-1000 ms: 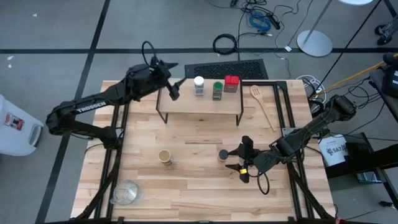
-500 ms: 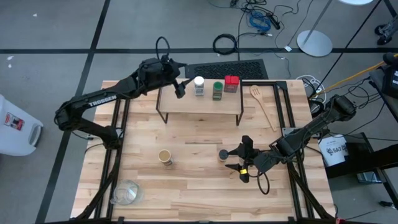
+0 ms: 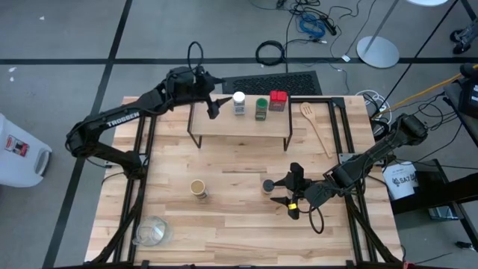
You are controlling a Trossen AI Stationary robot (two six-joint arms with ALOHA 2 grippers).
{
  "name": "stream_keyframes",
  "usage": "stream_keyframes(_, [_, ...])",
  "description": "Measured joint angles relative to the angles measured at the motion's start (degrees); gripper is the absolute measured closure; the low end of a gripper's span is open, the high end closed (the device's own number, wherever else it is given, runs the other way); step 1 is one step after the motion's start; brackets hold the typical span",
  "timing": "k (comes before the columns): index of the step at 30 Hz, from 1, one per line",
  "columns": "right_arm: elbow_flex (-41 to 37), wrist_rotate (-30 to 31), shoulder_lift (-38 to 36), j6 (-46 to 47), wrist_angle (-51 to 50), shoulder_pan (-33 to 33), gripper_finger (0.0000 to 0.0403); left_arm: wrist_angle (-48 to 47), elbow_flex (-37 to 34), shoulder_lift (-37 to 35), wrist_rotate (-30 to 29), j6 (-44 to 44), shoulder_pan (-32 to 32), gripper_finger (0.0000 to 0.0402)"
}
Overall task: Shelf spices
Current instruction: Remove the white seasoning bottle from the shelf
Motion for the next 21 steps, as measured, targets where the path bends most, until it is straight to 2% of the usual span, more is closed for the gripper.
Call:
stream_keyframes(3, [0.0, 0.02, 0.0, -0.02, 0.53, 0.0, 0.0161, -0.02, 0.0, 0.02, 5.33, -0.88, 2.05, 0.0055])
stream_keyframes(10, [0.0, 0.0, 0.0, -0.02, 0.53, -0.13, 0.0161, 0.04, 0.0, 0.76, 7.19, 0.32, 4.5, 0.0007])
stream_keyframes(14, [0.0, 0.02, 0.0, -0.02, 0.53, -0.17, 0.0161, 0.0, 0.0, 3.06, 9.91, 0.57, 4.43, 0.0004])
stream_keyframes(21, [0.0, 0.15, 0.0, -0.04, 0.53, -0.17, 0.0161, 0.35, 0.0, 7.52, 9.97, 0.57, 4.48, 0.0004])
